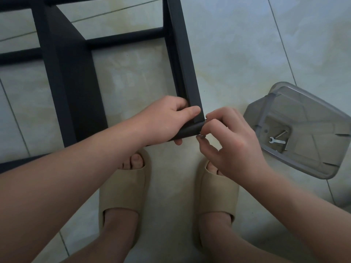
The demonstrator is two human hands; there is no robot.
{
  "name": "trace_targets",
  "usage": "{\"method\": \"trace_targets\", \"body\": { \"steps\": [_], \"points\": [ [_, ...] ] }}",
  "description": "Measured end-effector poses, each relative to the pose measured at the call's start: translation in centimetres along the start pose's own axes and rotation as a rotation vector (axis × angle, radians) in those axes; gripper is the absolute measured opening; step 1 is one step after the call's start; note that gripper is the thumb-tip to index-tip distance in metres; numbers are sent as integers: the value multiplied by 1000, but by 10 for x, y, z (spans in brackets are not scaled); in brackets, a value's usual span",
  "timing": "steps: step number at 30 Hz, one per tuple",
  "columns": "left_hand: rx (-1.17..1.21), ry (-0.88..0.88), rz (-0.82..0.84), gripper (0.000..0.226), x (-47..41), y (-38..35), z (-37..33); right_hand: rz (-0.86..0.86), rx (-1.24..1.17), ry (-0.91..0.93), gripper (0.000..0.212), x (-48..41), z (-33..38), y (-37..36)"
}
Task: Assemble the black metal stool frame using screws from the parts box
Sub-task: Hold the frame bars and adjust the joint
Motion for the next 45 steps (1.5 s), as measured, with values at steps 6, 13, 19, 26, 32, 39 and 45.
{"method": "trace_targets", "body": {
  "steps": [6,13,19,26,32,39,45],
  "points": [
    [-6,20,-3,40,0,1,1,-51,47,104,15,-3,1,-2],
    [6,38,9,40,1,1,1,14,-101,64,14,0,-7,-4],
    [-2,26,-6,41,1,1,1,83,-244,15,8,7,-11,-2],
    [-3,24,-4,40,1,1,1,77,-188,31,10,3,-11,1],
    [-15,39,2,40,2,1,1,29,-125,55,10,6,-6,-1],
    [-5,40,8,40,3,2,0,68,-277,-103,18,7,-16,-1],
    [14,25,7,40,3,2,-1,196,-604,-531,44,15,-37,-12]
  ]
}}
Point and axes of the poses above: each hand's wrist, its own x-axis away from the middle knuckle, its own y-axis out of the back of the hand, z = x × y, the point moved 6 cm from there along -x, towards the middle knuckle, and after that the axes turned 9 degrees about y, right-handed, at the moved point
